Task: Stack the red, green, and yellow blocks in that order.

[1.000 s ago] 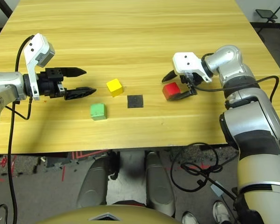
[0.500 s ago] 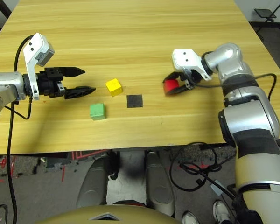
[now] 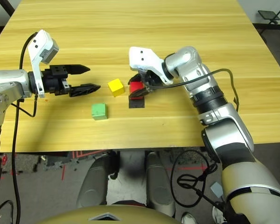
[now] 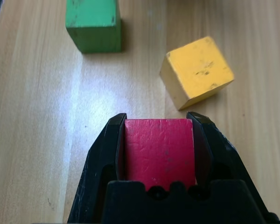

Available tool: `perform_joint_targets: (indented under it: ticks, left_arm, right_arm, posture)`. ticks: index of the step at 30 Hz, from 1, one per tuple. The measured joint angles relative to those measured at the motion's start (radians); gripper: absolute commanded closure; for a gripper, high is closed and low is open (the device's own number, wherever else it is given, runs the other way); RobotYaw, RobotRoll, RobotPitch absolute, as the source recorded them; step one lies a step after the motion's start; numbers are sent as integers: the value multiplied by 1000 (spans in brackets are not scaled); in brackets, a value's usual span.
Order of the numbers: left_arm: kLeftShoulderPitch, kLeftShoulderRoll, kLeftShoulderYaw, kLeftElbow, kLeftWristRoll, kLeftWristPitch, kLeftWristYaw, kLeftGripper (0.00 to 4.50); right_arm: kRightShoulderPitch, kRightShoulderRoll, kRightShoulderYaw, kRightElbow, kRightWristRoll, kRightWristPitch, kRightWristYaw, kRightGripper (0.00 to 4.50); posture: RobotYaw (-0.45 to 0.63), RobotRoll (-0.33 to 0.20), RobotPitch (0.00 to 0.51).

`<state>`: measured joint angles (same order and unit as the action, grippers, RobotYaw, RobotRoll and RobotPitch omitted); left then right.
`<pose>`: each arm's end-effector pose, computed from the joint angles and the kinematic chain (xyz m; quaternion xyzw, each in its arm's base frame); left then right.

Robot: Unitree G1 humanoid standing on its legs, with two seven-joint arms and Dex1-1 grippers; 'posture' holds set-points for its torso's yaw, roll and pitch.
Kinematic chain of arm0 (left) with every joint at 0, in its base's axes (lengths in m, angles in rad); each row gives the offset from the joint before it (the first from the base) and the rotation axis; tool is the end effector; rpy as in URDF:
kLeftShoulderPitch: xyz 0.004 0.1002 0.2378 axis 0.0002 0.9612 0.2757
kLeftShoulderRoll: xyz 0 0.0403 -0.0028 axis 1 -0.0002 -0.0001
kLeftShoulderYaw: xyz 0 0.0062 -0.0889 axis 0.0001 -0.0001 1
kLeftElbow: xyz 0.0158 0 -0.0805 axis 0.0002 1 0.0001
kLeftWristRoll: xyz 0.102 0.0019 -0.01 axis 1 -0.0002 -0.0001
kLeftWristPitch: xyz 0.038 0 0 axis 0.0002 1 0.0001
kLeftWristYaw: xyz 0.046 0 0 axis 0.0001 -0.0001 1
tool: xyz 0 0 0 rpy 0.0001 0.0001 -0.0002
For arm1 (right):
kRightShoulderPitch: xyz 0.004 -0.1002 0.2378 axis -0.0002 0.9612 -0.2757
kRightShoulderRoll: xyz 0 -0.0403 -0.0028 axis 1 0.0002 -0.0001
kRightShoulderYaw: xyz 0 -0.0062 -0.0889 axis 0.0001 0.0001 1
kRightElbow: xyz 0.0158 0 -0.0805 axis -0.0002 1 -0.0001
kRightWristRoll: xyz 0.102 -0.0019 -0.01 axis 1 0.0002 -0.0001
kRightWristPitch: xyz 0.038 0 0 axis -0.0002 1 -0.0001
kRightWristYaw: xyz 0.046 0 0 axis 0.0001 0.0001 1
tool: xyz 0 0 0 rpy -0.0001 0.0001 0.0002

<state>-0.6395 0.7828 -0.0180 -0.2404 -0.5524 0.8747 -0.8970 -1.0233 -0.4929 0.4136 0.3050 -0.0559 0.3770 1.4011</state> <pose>0.2562 0.2088 0.2468 0.1386 0.0969 -0.4840 0.8586 0.3234 -0.1266 0.2473 -0.3783 0.1358 0.6365 0.6582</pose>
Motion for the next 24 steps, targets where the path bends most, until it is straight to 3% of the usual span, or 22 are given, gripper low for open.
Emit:
perform_joint_targets:
  ticks: [24]
  left_arm:
    - [11, -4, 2, -6, -2, 0, 32, 0]
  right_arm:
    - [44, -25, 15, -94, 29, 109, -20, 2456]
  posture:
    - [277, -54, 270]
